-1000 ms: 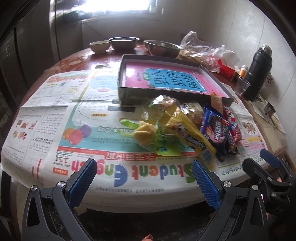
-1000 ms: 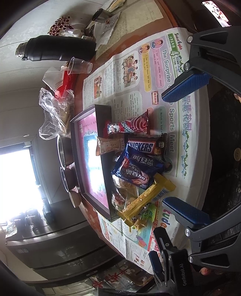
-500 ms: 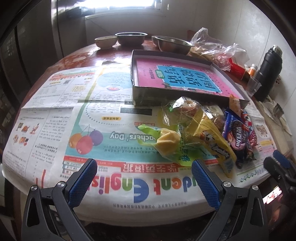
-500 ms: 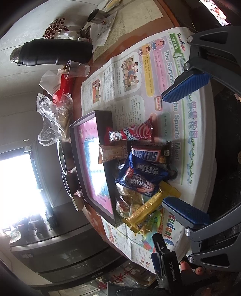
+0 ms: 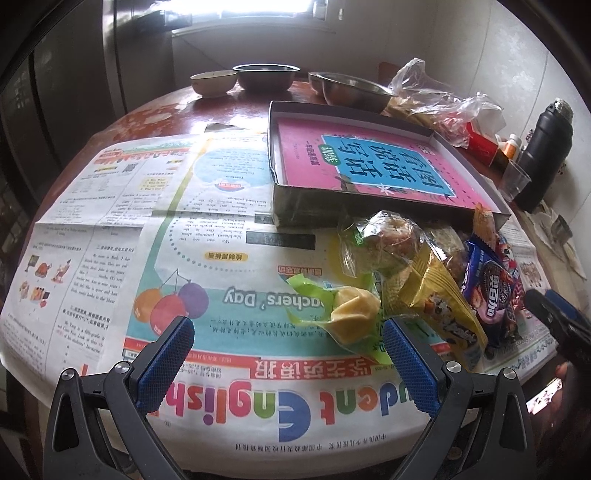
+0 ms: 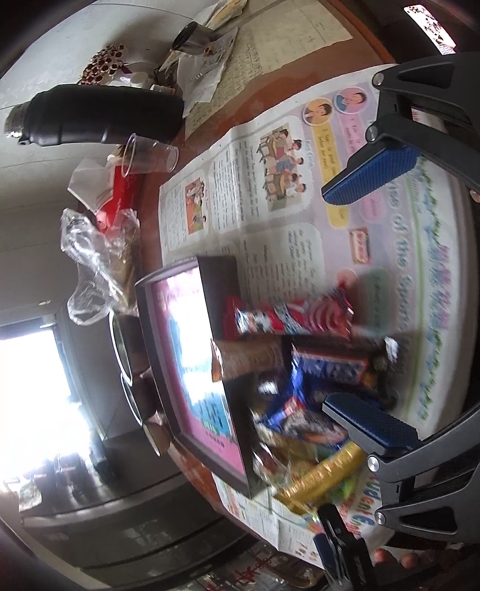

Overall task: Organize snacks
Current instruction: 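Grasp the yellow-green snack bag with the left gripper while the right gripper grasps the red-white candy stick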

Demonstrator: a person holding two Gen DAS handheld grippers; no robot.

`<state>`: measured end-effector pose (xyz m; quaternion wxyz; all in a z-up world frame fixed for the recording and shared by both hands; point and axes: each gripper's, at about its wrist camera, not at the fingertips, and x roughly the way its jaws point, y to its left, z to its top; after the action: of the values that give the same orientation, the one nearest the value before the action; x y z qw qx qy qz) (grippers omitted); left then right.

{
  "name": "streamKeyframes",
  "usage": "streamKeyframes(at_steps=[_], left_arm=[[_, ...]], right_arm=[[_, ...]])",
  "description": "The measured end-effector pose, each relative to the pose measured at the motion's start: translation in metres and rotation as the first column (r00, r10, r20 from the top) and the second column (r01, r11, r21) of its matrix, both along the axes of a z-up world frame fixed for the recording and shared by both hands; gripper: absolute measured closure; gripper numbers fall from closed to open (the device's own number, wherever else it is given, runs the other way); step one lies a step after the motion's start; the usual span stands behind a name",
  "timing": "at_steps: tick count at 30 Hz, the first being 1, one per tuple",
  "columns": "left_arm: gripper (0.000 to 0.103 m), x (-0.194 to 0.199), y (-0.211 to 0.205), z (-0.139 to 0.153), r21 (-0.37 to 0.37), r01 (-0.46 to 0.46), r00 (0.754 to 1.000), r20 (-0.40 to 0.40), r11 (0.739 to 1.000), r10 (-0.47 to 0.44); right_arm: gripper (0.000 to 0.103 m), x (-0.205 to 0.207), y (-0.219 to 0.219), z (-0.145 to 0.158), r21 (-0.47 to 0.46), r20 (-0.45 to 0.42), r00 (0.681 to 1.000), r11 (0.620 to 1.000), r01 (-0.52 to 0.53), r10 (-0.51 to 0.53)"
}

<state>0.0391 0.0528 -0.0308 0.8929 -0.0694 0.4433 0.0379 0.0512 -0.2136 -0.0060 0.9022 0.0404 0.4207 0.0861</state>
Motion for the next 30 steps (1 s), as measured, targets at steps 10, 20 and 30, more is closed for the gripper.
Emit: streamKeyframes(at_steps=[10,20,30], left_arm=[[0.005,0.006,0.000,-0.002,-0.030,0.017,1.000,0.007,0.999,-0.017],[0.031,0.011,0.000,-0.007,-0.110,0.061,0.998,0.001,0.992,-0.062],[0.056,0.018,-0.010,-0.007,-0.100,0.107,0.994,0.012,0.989,-0.106]], right_arm=[[0.048,0.032,0.006,-0.015,-0.080,-0.018,0.999,0.996,-0.034,0.032],[0.079,0.044,0.019,-0.019,-0.099,-0.013,0.995,0.990,-0.096,0.095],[0.082,0.050,0.020,-0.019,-0.084,-0.008,0.994,0.991,-0.108,0.108]])
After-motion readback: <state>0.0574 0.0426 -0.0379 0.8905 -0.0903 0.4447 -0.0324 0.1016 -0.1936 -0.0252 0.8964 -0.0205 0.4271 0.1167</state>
